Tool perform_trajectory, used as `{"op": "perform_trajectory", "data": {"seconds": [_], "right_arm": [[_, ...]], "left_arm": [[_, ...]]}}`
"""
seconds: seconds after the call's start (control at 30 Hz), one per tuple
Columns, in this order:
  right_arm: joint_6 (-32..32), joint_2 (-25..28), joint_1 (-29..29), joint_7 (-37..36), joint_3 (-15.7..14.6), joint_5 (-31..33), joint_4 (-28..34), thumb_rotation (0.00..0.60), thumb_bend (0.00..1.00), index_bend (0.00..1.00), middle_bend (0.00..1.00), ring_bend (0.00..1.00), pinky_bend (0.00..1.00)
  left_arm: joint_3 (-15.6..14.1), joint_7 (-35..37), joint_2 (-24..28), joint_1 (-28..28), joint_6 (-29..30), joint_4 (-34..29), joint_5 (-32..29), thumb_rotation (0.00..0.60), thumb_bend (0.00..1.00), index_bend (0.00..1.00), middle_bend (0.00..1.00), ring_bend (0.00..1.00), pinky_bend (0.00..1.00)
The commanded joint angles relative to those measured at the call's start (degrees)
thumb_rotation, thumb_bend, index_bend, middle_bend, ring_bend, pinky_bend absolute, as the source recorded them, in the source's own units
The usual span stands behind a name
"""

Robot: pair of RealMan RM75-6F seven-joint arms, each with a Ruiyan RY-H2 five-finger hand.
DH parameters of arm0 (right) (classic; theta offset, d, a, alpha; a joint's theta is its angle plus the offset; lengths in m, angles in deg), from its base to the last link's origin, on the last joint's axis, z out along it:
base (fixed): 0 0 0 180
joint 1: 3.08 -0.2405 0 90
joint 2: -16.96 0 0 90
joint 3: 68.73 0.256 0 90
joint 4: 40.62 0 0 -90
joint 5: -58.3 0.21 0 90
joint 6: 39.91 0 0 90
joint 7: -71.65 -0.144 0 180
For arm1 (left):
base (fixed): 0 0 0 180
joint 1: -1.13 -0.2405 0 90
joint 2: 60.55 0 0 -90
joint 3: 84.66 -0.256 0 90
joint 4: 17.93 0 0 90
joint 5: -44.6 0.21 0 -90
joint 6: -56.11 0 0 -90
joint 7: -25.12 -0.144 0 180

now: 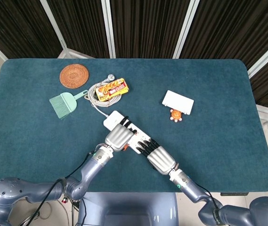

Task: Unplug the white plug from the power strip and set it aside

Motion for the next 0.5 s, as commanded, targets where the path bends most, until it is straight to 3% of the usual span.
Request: {"op": "perform_trajectory", "data": {"seconds": [0.03, 0.5], "right_arm": [[0.0, -0.1, 0.0, 0.1, -0.2, -0.2, 0.1, 0.6, 0.7, 0.21, 0.18, 0.16, 0.18], [0.1, -0.2, 0.1, 0.6, -0.7, -0.2, 0.5, 0.6, 0.7, 0.21, 0.18, 0.16, 0.18]], "left_arm": [[0.1, 0.1, 0.2, -0.1, 0.1, -0.4, 0.3, 0.6, 0.34, 0.52, 0.54, 0.18, 0.1], [1.1, 0.3, 1.6, -0.5, 1.4, -2.6, 1.8, 0.6, 0.42, 0.55, 0.57, 0.2, 0.11]]}}
